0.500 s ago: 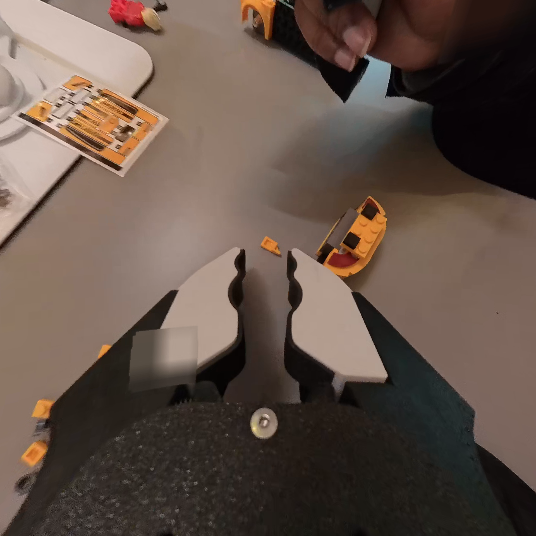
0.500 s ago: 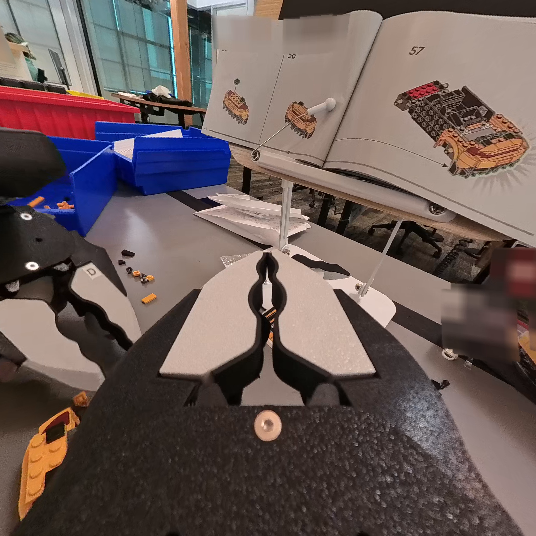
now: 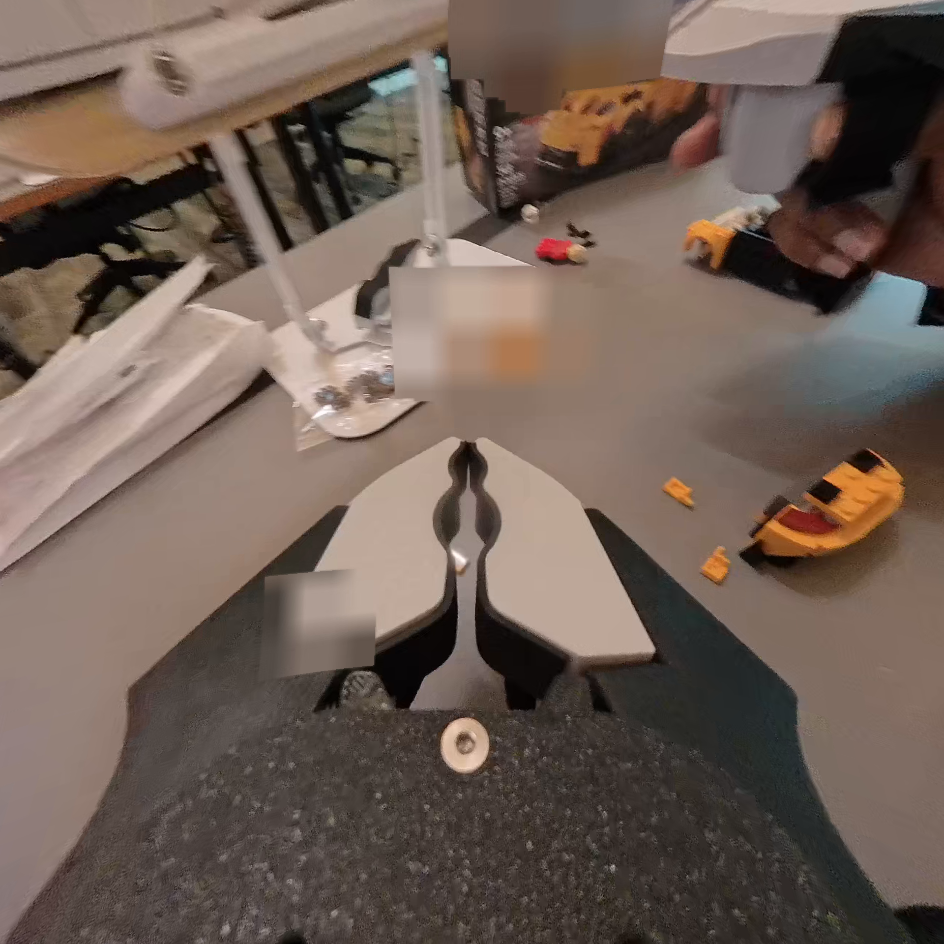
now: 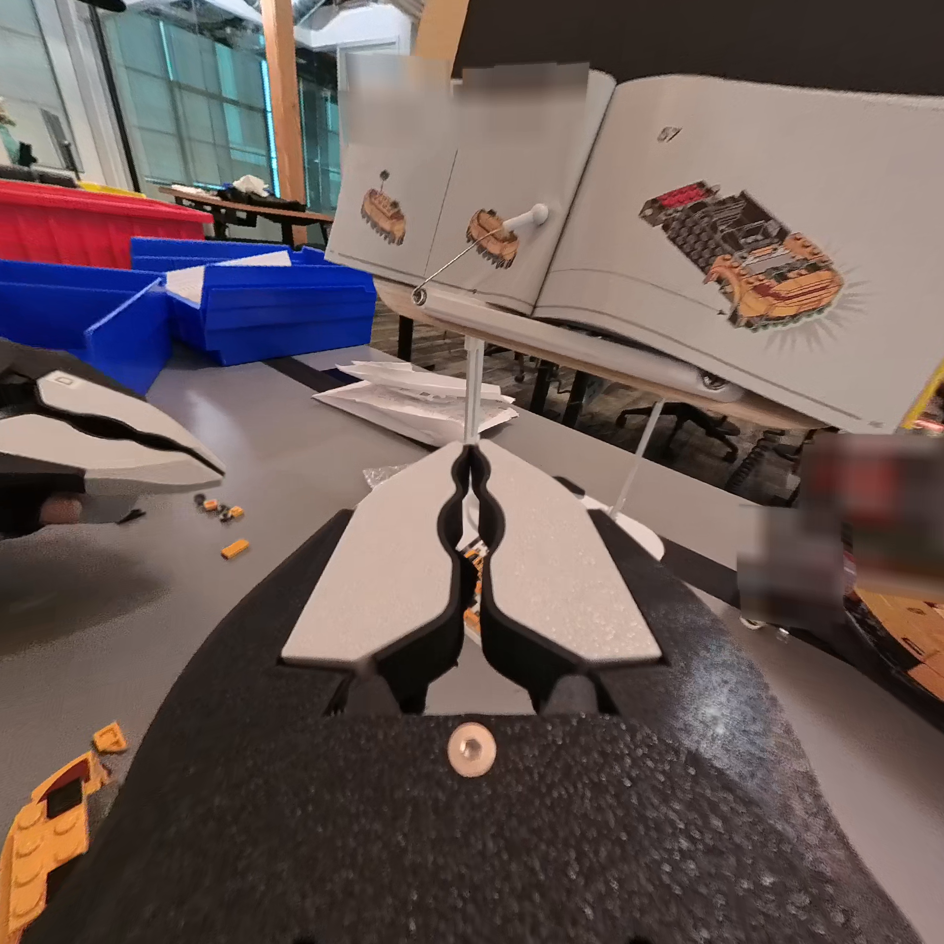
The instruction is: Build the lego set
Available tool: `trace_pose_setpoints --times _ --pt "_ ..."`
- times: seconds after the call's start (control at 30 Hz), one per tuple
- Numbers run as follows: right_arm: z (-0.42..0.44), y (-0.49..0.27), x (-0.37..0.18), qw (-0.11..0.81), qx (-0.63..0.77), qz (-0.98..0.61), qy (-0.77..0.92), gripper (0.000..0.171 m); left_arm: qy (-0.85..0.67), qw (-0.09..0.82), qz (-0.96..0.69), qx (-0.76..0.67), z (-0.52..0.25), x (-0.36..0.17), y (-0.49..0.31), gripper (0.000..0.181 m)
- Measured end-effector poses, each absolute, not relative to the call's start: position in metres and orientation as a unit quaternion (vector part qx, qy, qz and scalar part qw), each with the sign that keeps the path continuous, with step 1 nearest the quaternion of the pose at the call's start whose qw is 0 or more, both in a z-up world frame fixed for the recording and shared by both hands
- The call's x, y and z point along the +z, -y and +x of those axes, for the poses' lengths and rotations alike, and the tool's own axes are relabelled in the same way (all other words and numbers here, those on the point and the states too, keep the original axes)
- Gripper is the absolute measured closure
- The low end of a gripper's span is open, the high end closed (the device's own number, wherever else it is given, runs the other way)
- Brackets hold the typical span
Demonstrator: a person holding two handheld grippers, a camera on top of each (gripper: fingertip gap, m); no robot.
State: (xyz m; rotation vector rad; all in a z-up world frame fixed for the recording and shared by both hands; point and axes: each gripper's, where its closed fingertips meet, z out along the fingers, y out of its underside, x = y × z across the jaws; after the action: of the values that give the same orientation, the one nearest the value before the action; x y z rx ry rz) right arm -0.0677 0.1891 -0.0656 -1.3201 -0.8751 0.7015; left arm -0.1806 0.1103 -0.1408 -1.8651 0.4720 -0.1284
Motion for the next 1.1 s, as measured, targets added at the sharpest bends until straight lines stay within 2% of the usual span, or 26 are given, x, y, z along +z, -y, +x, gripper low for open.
trace_pose_setpoints --times 0.1,0.53,0.8,1.1 --pt "-0.063 -0.190 -0.059 0.663 0.307 -0.574 0.371 0.171 -0.162 0.589 -0.791 -0.040 -0.197 -0.138 -0.113 0.181" --pt "-0.065 -0.189 -0.062 0.665 0.298 -0.571 0.377 0.171 -0.161 0.541 -0.825 -0.010 -0.216 -0.171 -0.116 0.170" --pt "-0.059 -0.199 -0.065 0.662 0.299 -0.585 0.360 0.171 -0.237 0.462 -0.854 -0.024 -0.197 -0.199 -0.108 0.160" --pt "-0.044 -0.200 -0.048 0.673 0.305 -0.580 0.343 0.171 -0.245 0.410 -0.875 -0.078 -0.197 -0.210 -0.096 0.151"
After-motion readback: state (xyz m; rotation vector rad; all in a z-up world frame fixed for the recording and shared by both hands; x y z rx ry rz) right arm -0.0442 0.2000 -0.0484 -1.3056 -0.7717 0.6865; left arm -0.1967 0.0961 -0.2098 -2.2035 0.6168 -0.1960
